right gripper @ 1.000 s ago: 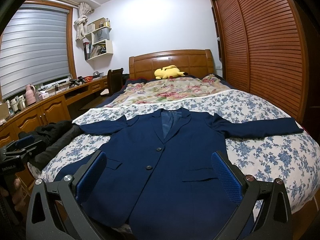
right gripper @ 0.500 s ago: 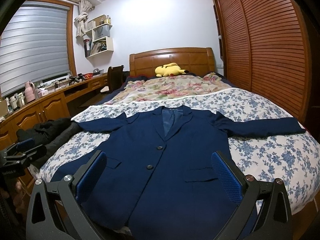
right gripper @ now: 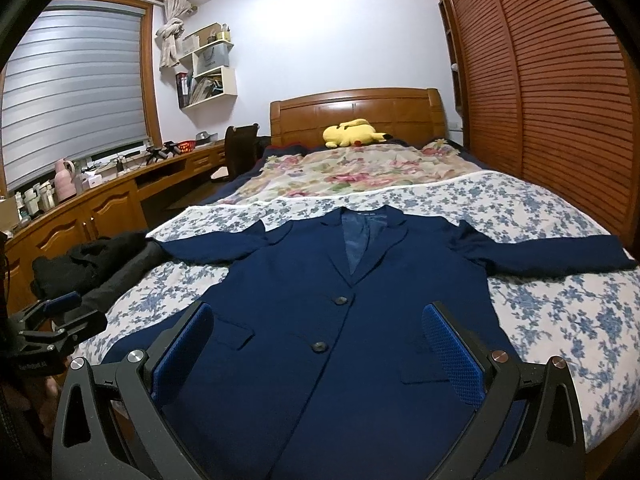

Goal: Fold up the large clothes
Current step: 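Move the left gripper down to the blazer sleeve nearest it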

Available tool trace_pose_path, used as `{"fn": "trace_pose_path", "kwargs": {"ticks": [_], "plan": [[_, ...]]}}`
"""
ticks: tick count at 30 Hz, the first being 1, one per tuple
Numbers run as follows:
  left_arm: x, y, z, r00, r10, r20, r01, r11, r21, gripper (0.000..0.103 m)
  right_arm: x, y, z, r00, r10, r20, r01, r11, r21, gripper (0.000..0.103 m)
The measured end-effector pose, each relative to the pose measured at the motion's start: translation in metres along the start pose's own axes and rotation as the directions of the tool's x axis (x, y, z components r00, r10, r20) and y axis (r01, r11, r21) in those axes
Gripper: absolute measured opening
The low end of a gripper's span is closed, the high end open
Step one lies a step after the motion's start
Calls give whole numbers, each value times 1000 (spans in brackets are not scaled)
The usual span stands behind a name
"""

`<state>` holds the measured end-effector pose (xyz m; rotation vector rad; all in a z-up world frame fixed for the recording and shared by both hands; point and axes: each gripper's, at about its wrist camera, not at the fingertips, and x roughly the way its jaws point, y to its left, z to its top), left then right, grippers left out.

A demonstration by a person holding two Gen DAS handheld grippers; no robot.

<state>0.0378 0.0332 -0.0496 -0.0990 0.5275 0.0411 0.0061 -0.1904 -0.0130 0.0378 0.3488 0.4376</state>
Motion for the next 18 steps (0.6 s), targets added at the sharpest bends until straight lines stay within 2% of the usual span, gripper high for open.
{"fn": "trace_pose_path", "kwargs": {"ticks": [18], "plan": [[72,44,19,996,69,-50,-70,997,-14,102,97,15,27,997,45,-61,-49,997,-63,103]]}}
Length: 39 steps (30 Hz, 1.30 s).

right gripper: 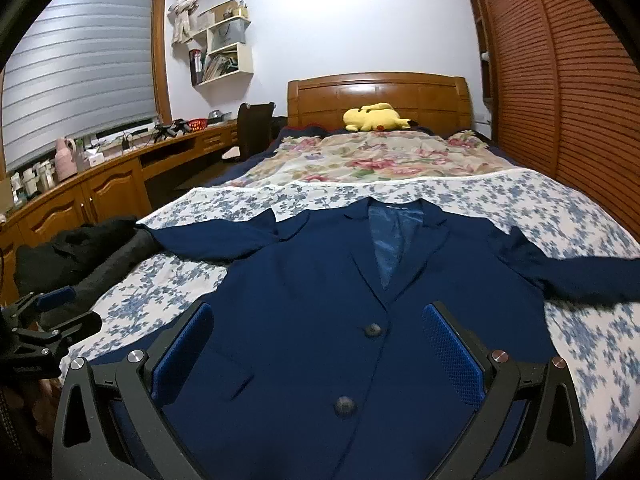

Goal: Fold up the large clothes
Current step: 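Move the left gripper down to the blazer sleeve nearest it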

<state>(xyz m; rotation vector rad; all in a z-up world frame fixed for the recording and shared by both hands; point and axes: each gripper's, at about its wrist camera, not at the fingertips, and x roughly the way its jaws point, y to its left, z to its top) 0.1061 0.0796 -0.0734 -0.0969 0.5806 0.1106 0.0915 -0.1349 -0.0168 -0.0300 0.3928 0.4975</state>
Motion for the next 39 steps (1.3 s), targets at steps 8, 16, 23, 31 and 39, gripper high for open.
{"fn": "trace_pose_path", "kwargs": {"ticks": [8,16,23,31,39], "plan": [[29,18,13,1000,25,-19,-25,1000,-7,102,49,5,13,999,41,-20,-42,999,-9,103],[53,37,28,998,48,-40,-48,999,3,102,89,-1,23,997,76,-32,-76,997,-17,103],[90,59,54,998,19,-52,-20,1000,-22,102,122,-17,12,993,98,-68,-99,995,-6,103],[138,69,77,995,65,-77,-64,998,12,102,124,-37,6,985,141,-97,-136,989,53,103],[200,88,87,979,80,-187,-85,996,-16,102,132,-24,7,990,124,-72,-121,992,36,103]]}}
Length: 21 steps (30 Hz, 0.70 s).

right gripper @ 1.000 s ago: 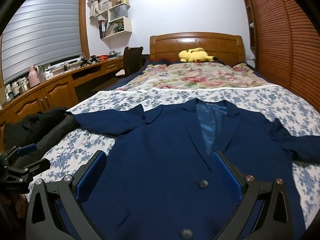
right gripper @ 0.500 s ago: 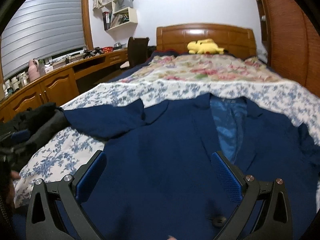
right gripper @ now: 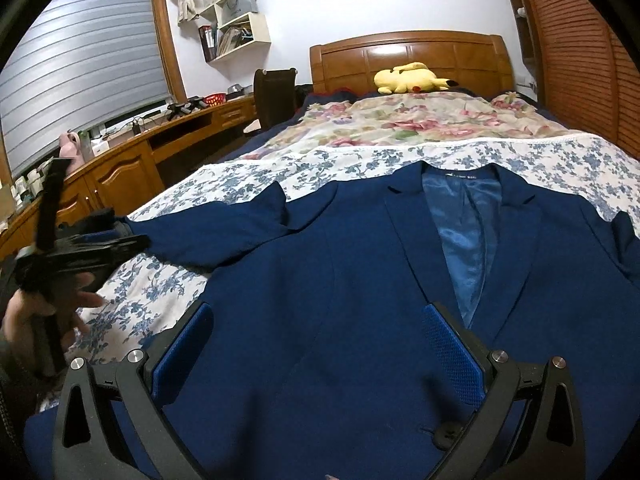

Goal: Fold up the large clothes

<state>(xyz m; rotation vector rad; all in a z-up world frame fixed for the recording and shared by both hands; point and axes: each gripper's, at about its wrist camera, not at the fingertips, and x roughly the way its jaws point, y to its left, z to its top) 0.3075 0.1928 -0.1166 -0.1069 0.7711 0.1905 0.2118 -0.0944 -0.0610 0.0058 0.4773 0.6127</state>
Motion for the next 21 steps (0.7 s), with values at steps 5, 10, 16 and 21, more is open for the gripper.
{"fn": "trace_pose_path", "kwargs": {"ticks": [5,10,16,21], "plan": [[28,14,6,996,-29,-86,21,996,-84,102,1,2,-1,1000,-4,4,4,1000,-13,103],[41,21,6,989,-71,-127,53,989,-140,102,3,3,-2,1000,-2,-1,2,1000,-27,103],[48,32,-5,981,-124,-148,90,972,-217,100,1,1,-2,1000,-1,11,1,1000,-27,103],[52,35,-1,976,-159,-148,117,959,-259,73,2,2,-3,1000,-4,11,4,999,-31,103]]}}
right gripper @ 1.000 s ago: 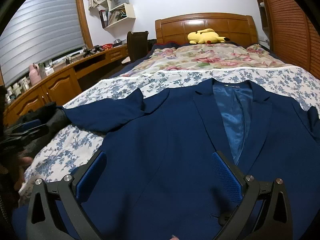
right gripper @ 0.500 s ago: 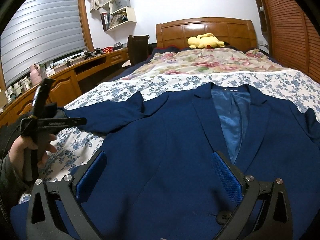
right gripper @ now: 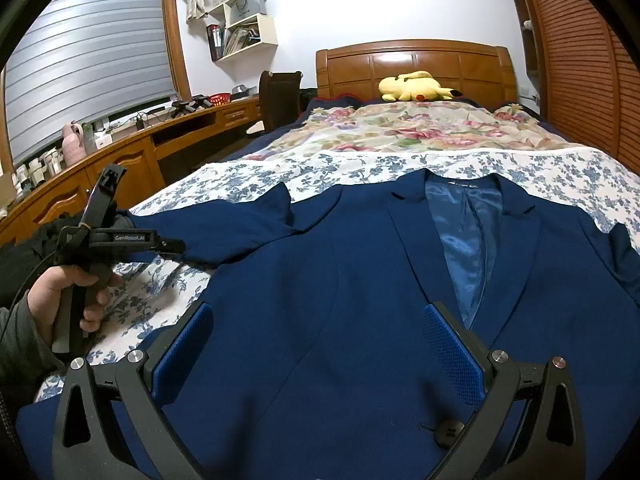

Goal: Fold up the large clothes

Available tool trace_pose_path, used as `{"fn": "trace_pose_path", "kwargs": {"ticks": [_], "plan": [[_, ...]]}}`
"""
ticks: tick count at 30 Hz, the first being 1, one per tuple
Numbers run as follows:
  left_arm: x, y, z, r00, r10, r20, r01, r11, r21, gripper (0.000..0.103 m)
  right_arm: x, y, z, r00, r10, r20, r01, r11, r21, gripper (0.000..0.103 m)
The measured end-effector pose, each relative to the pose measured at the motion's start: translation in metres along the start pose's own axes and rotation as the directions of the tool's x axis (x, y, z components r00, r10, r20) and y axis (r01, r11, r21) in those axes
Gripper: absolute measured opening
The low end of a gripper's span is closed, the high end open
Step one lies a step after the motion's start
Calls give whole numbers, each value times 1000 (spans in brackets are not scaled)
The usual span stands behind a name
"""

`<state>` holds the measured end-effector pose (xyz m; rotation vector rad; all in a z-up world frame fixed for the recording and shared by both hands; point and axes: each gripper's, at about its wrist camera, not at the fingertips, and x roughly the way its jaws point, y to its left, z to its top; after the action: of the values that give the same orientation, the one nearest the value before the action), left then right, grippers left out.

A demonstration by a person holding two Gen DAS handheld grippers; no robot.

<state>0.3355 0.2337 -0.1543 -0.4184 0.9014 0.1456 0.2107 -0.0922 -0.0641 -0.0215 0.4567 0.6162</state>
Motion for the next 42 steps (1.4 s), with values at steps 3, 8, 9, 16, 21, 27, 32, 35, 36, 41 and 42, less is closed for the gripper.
{"fn": "trace_pose_path", "kwargs": {"ticks": [3,8,9,16,21,27,32,35,36,41,42], "plan": [[2,-3,6,1000,6,2,-6,1000,-4,61,1,1,-1,1000,0,0,0,1000,-3,103],[3,-8,15,1000,20,3,-20,1000,2,1,0,1,-1,1000,2,2,-2,1000,-2,103],[-4,-16,17,999,35,30,-37,998,44,1,0,1,-1,1000,2,2,-2,1000,-2,103],[-51,-79,26,995,24,96,-42,979,199,1,-3,2,-1,1000,3,13,-3,1000,-13,103],[-86,-131,12,996,-40,79,14,950,312,1,-8,-8,-1,1000,4,29,-5,1000,27,103],[-114,-146,-3,997,-33,65,6,922,387,26,-9,-4,-3,999,6,43,-6,1000,10,103],[-128,-129,-11,994,-23,107,-21,919,394,40,-9,-6,-4,999,10,44,-11,1000,10,103],[-115,-110,-7,994,11,109,-50,931,361,59,-10,-5,-4,999,8,45,-8,1000,1,103],[-110,-102,-6,994,18,105,-54,938,341,61,-9,-4,-4,999,7,43,-7,1000,-3,103],[-75,-60,-7,993,88,76,-105,963,250,62,-6,-4,-3,1000,8,30,-7,1000,-9,103],[-70,-53,-10,994,90,67,-103,967,234,62,-6,-4,-3,1000,8,29,-7,1000,-9,103]]}}
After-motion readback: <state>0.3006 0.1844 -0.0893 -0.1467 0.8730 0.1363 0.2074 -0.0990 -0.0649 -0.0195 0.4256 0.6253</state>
